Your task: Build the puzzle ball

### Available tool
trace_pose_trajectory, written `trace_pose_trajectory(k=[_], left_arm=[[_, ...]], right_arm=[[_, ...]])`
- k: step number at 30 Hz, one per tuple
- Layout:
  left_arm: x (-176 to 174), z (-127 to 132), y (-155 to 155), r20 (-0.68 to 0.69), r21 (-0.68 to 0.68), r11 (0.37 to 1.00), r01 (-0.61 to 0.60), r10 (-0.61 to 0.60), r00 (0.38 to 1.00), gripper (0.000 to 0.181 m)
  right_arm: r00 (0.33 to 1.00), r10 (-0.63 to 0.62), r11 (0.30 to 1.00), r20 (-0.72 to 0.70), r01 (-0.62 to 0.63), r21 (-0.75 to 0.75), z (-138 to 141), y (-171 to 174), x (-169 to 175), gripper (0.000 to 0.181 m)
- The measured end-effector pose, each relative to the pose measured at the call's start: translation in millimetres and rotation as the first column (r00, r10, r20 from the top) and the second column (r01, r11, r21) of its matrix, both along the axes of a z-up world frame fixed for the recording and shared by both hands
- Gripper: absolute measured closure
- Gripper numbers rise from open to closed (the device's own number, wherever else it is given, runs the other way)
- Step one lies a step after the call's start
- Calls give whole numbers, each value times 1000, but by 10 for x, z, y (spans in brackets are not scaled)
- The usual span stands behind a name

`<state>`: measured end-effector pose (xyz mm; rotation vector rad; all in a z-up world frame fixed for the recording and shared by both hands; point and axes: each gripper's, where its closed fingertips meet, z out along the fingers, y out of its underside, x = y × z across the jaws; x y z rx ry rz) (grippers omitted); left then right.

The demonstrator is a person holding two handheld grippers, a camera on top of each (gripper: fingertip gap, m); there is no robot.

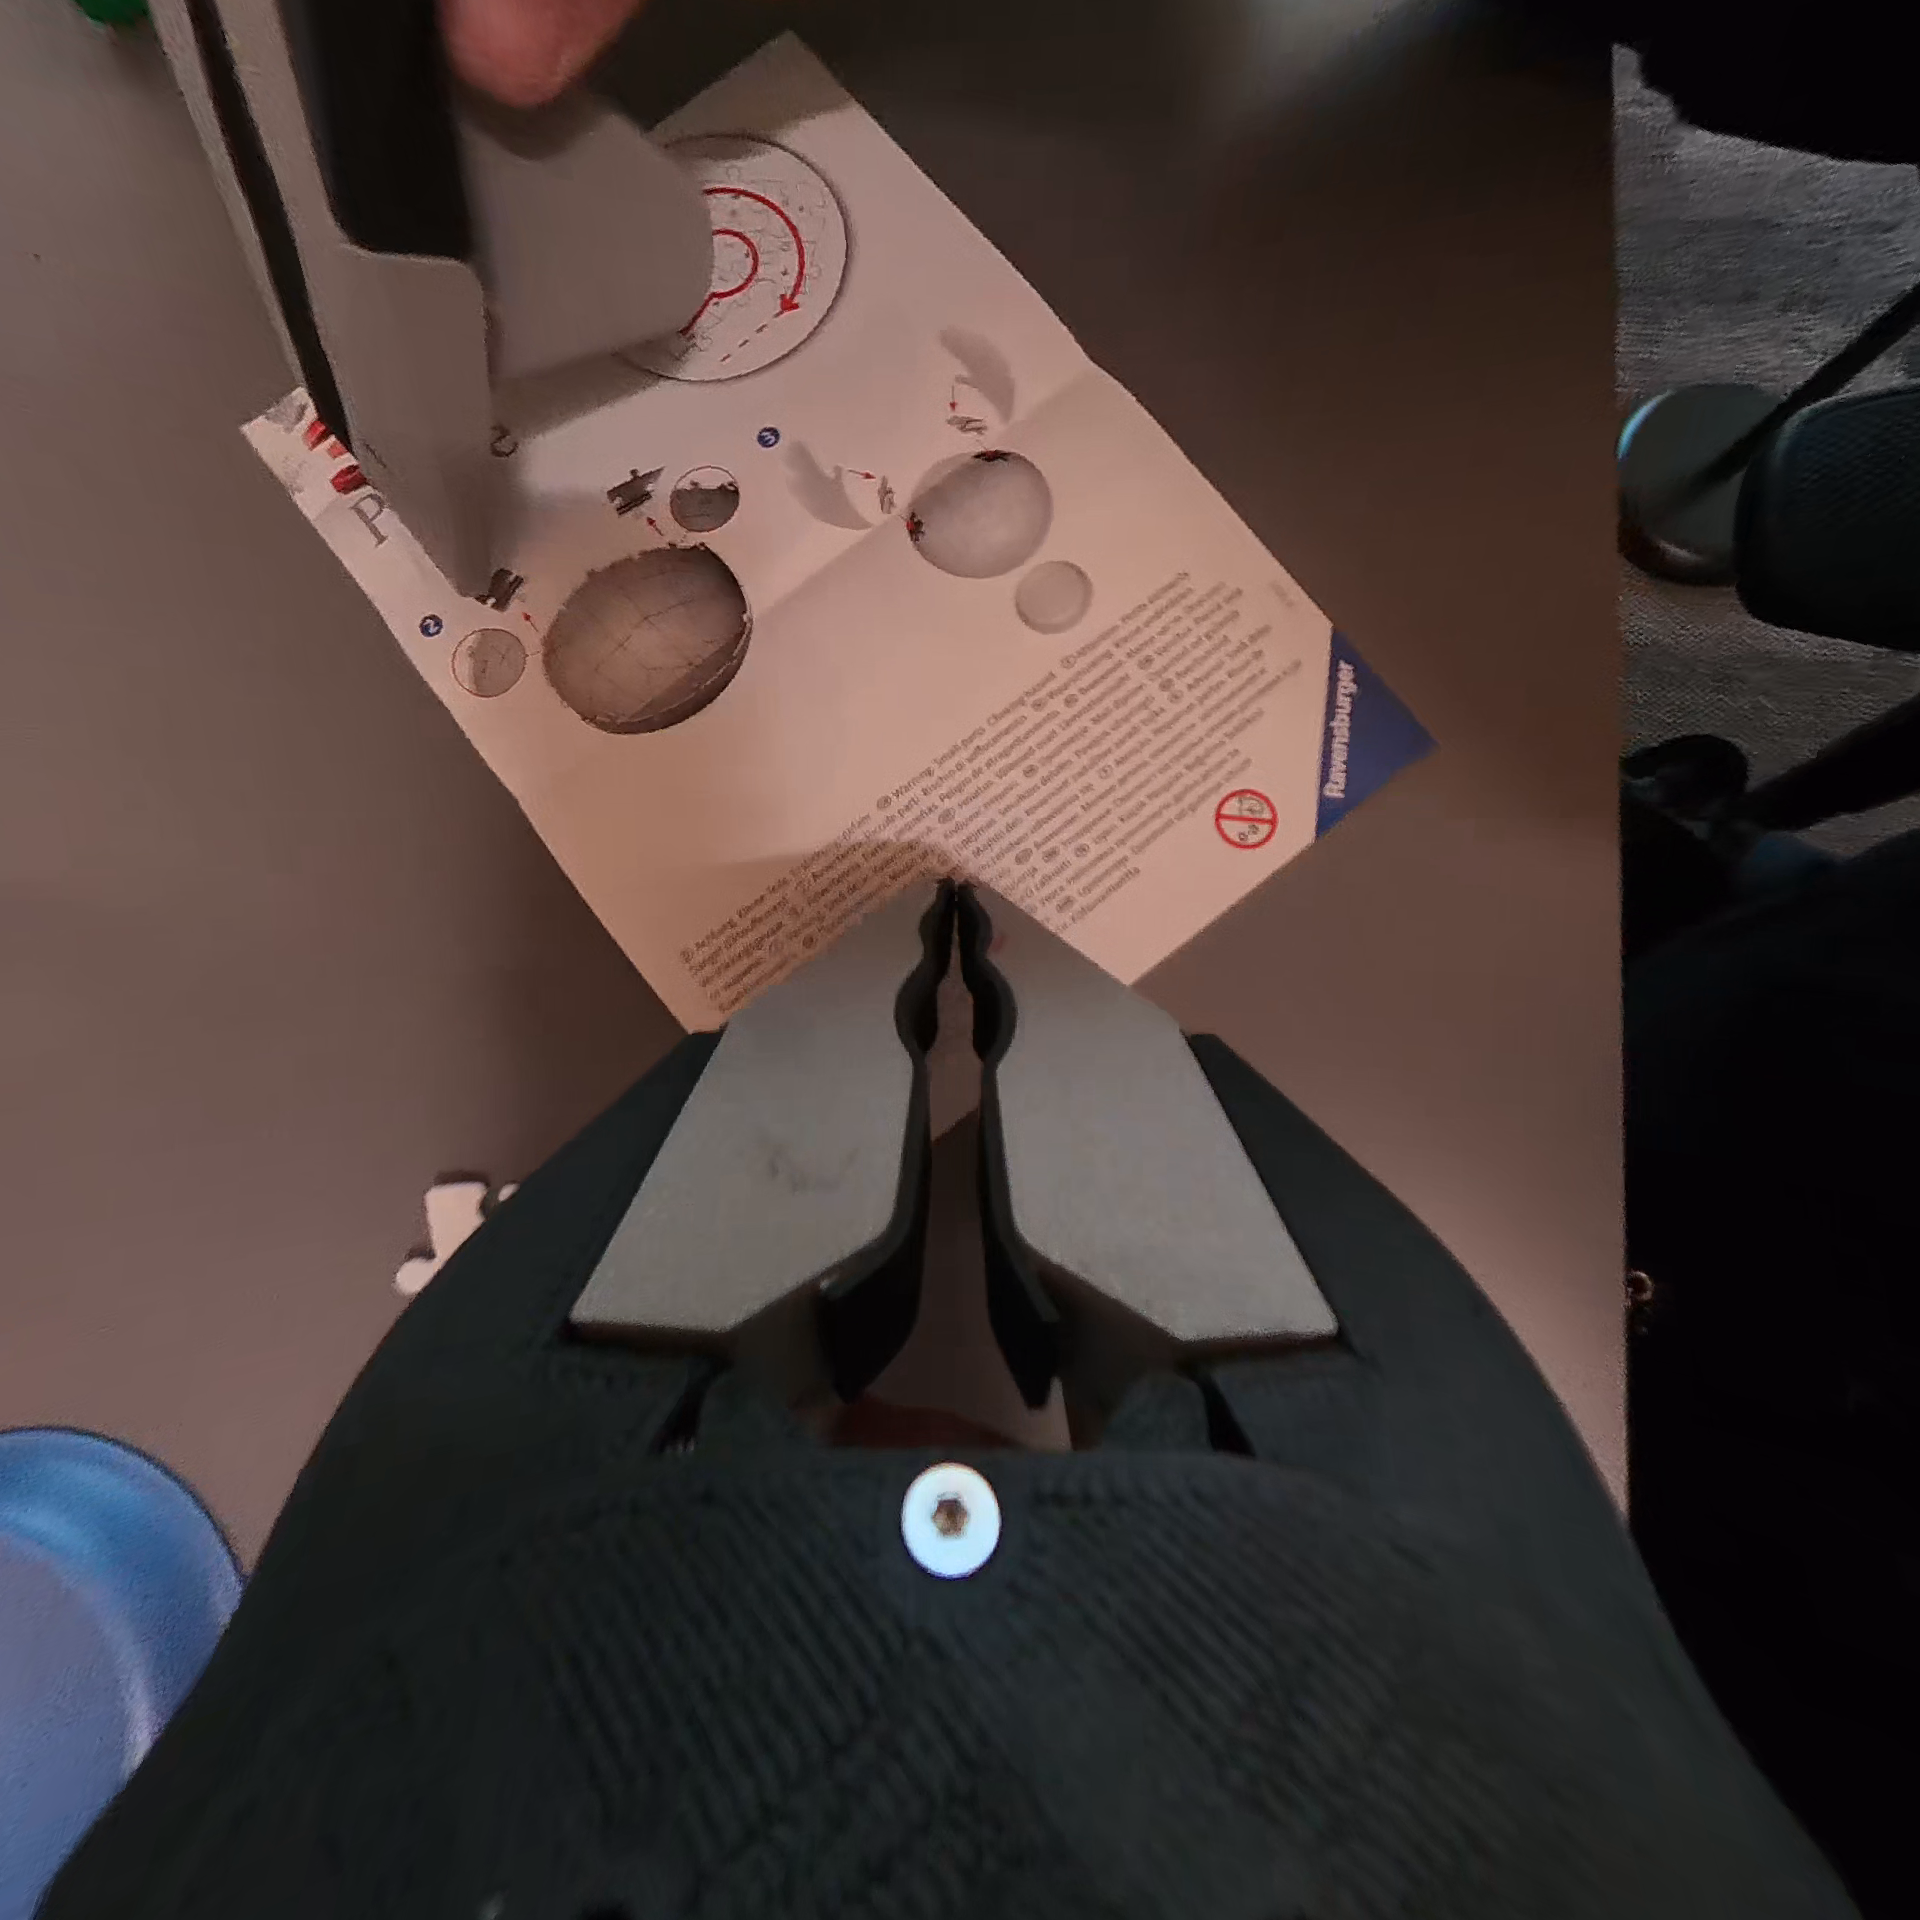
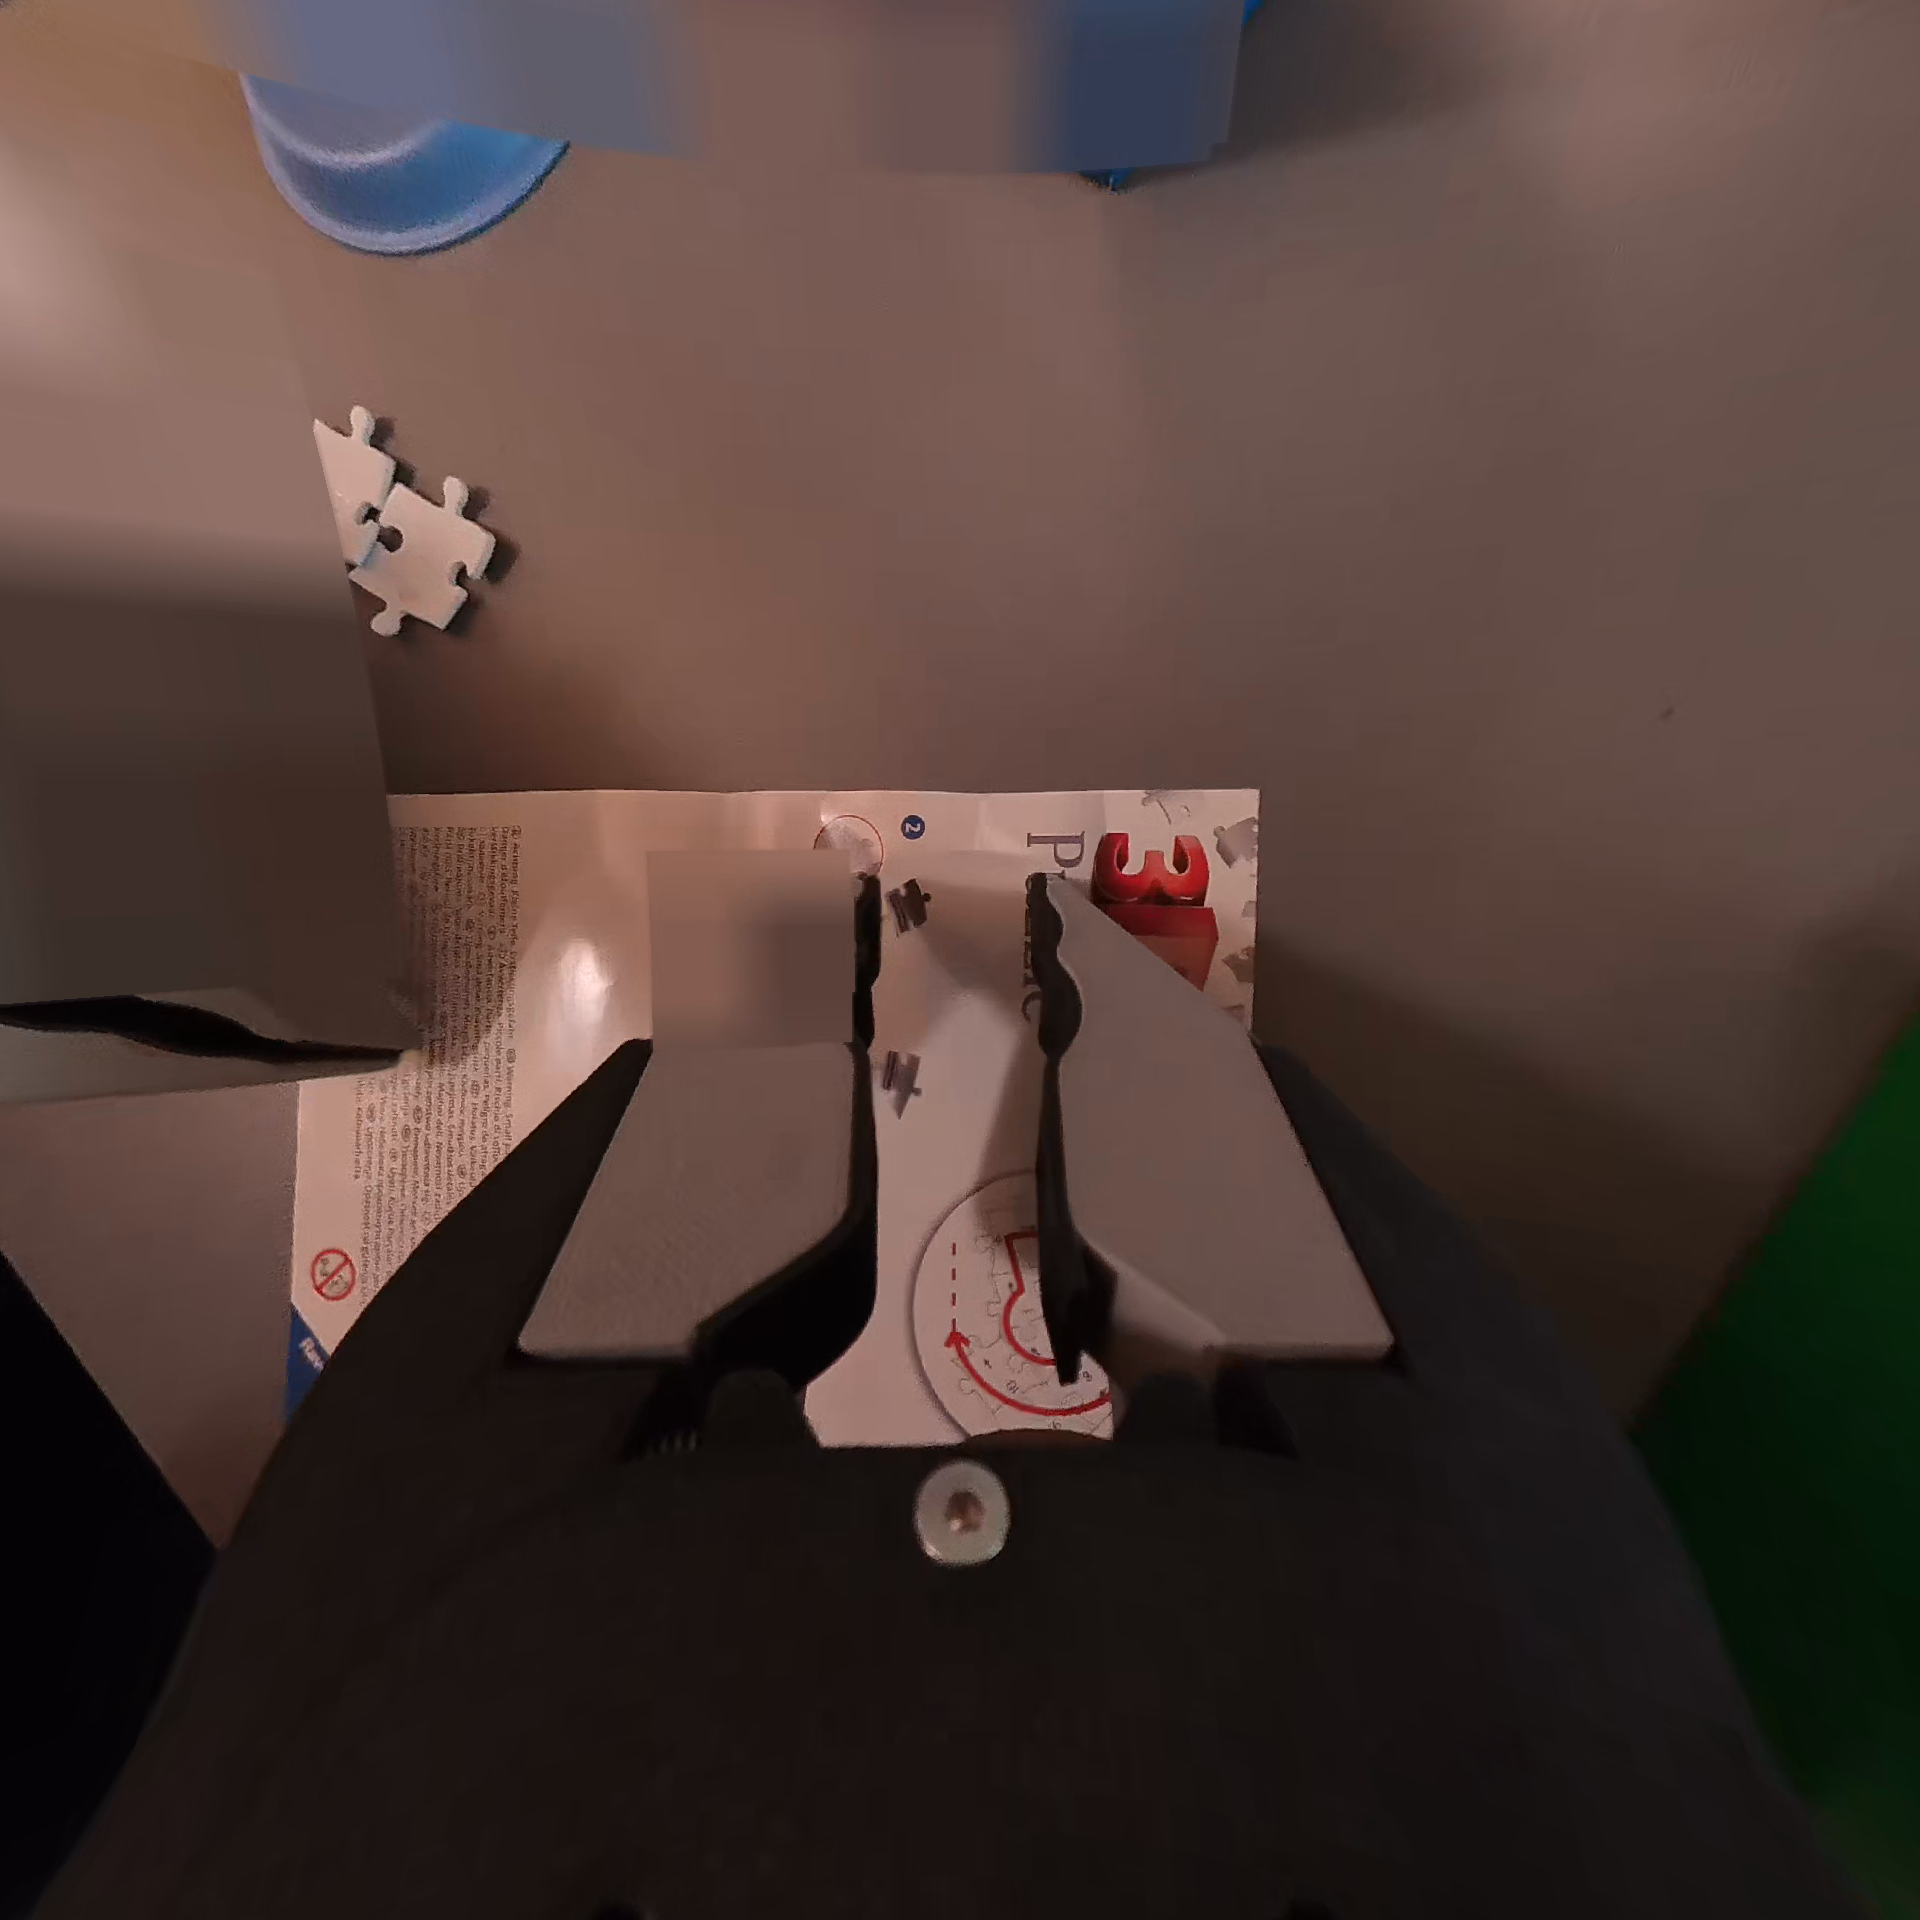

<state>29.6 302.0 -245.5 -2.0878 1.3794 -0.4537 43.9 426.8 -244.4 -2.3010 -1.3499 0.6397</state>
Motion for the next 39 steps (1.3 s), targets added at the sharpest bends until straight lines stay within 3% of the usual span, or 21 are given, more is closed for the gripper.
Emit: trace_pose_trajectory(k=[10, 18, 28, 39], left_arm=[[-540, 318, 144, 153, 41, 988, -149, 141, 978, 179], [-1151, 667, 493, 346, 13, 929, -370, 343, 873, 171], [-1427, 488, 689, 375, -39, 881, -471, 450, 810, 167], [-1627, 520, 795, 410, -49, 854, -518, 490, 769, 166]], right_arm=[[970, -44, 989, -239, 77, 130, 441, 320, -176, 152], [913, -115, 971, -392, 187, 150, 593, 520, -73, 151], [891, -130, 954, -435, 231, 189, 616, 590, -61, 151], [854, -113, 964, -508, 218, 151, 635, 613, -131, 151]])
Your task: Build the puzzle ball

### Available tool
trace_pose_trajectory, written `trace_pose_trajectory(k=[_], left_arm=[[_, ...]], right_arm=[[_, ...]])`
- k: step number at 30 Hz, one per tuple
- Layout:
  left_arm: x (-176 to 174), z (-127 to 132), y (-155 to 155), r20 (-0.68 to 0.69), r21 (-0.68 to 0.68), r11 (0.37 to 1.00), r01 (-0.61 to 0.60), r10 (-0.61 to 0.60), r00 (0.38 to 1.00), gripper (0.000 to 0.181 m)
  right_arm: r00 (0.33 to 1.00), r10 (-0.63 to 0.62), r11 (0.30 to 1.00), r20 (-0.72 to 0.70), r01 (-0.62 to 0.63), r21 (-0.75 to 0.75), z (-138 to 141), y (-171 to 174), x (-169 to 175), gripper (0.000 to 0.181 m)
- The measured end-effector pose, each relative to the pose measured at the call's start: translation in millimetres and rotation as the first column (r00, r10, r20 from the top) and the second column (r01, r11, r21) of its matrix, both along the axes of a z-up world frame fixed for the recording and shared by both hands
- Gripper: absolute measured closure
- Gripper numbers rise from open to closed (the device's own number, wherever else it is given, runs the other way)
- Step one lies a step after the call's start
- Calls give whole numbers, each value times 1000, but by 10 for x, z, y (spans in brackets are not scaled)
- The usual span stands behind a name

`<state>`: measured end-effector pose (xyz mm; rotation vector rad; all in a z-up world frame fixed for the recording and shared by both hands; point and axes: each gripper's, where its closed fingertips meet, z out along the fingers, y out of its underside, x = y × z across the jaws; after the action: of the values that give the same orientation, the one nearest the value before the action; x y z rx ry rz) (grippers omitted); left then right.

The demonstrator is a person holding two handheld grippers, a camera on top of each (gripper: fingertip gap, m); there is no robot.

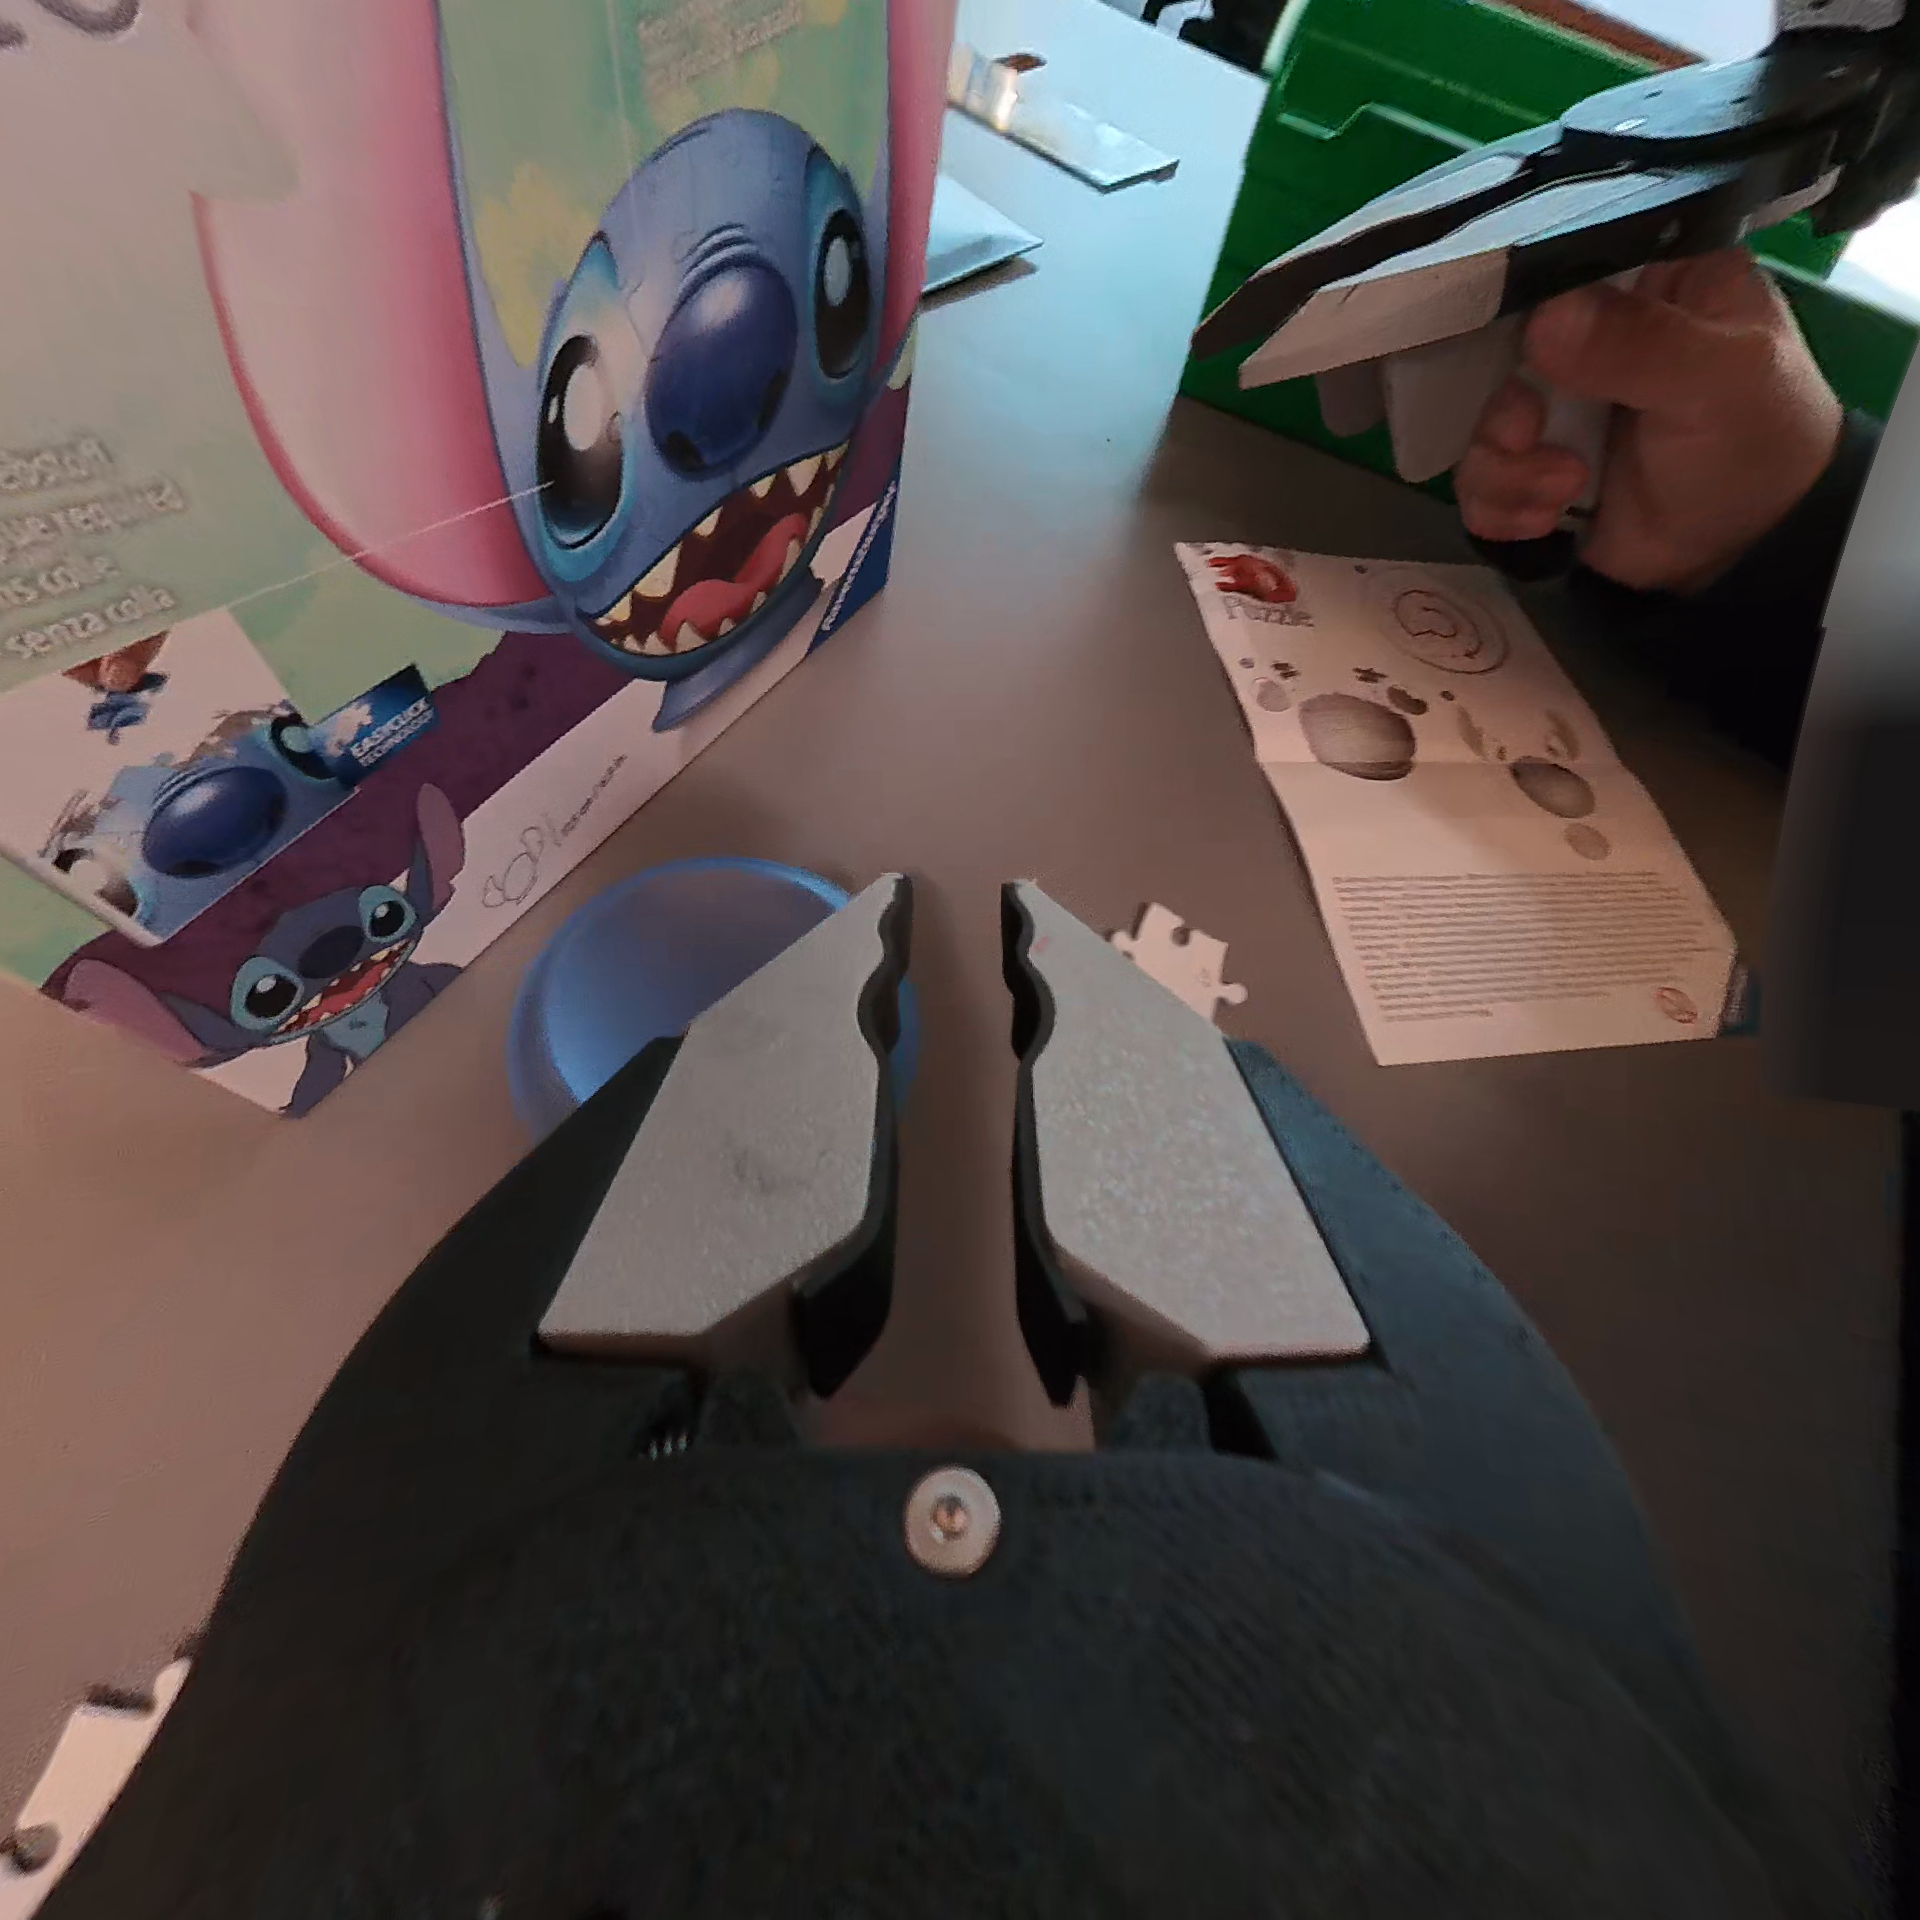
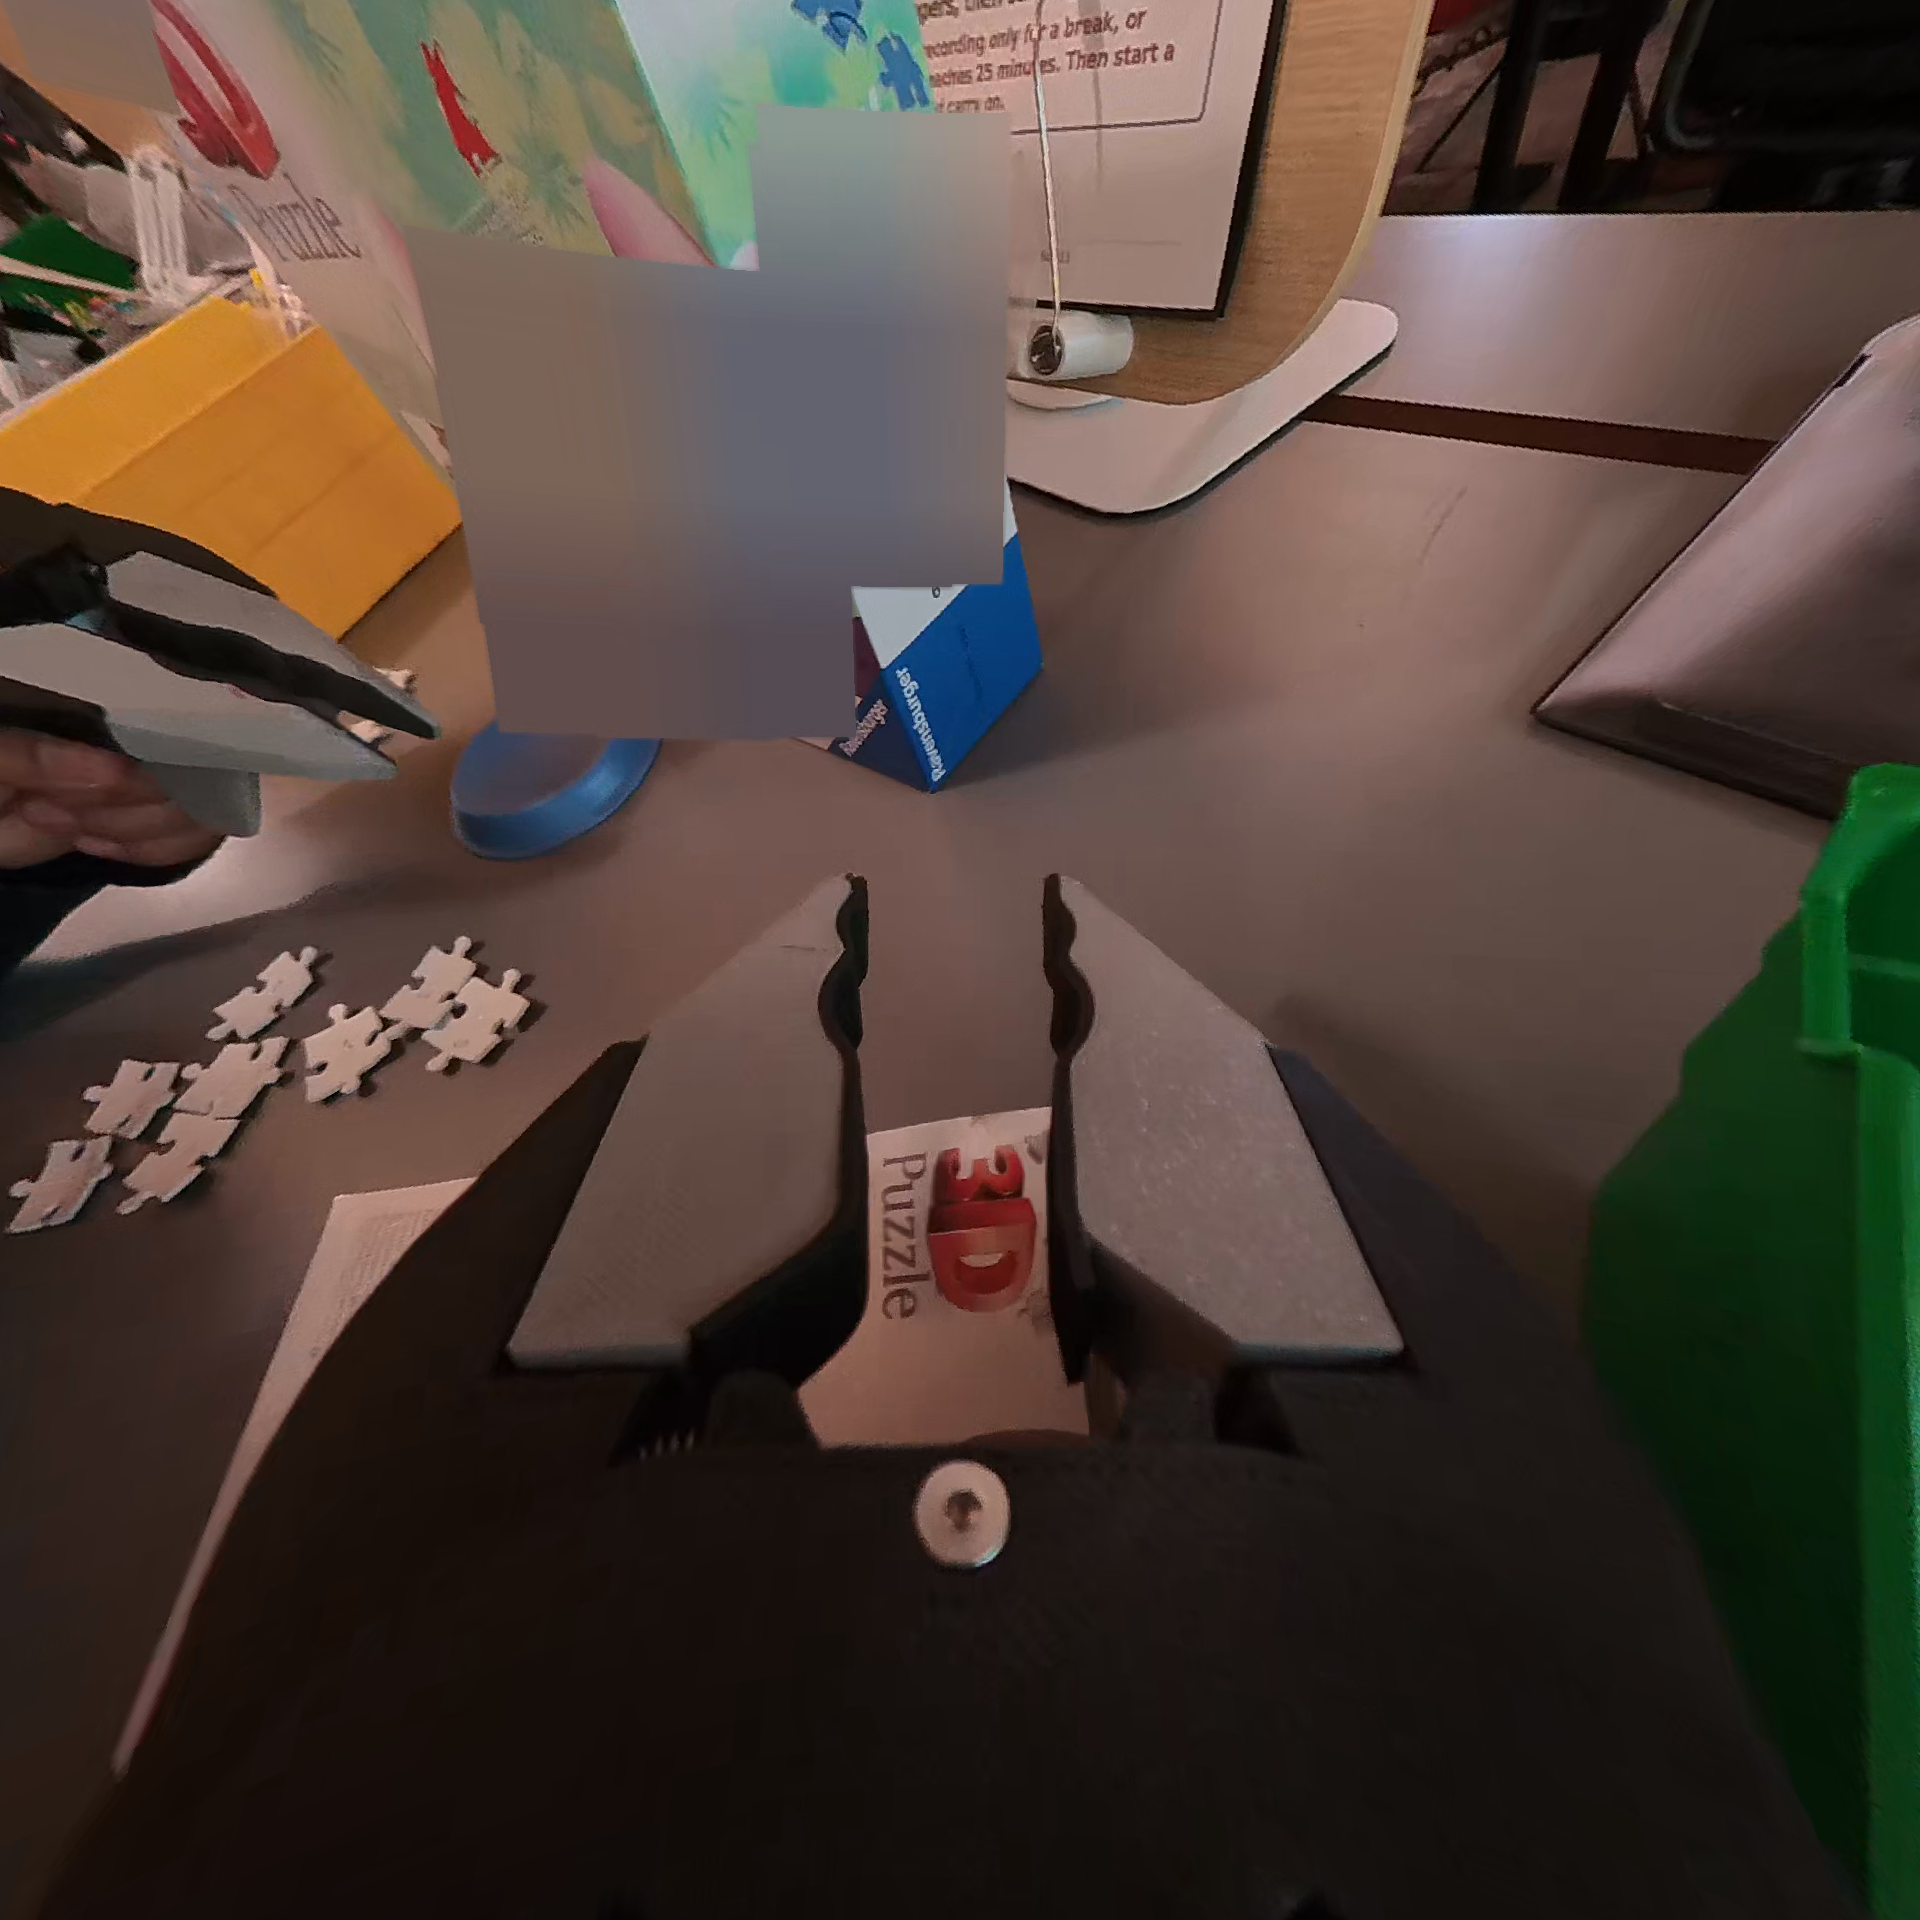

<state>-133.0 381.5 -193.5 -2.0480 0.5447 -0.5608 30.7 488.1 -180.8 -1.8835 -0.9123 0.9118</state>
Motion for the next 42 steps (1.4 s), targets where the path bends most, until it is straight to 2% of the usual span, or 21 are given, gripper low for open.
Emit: trace_pose_trajectory(k=[3, 6, 9, 14, 18, 42], left_arm=[[-34, -71, 5, 22, -51, 999, -11, 12, 1000, 165], [14, 8, -25, 52, -34, 999, 5, -3, 999, 165], [37, 30, -31, 12, 7, 1000, 7, -8, 1000, 165], [95, -121, -48, -36, -23, 999, 26, -27, 999, 165], [111, -148, -48, -55, -19, 999, 29, -30, 998, 165], [69, -121, -34, -56, -11, 1000, 15, -16, 998, 165]], right_arm=[[1000, -9, 1000, 0, 9, -23, -54, 30, 8, 150], [999, 13, 998, -31, -14, -56, -27, -25, -16, 150], [1000, 7, 1000, -29, -7, -20, 36, -34, 0, 150], [1000, -4, 1000, -27, 4, -3, 51, -25, 14, 151], [999, -5, 1000, -33, 5, -5, 53, -23, 13, 151], [1000, -17, 1000, -26, 17, 4, 51, 12, 31, 152]])
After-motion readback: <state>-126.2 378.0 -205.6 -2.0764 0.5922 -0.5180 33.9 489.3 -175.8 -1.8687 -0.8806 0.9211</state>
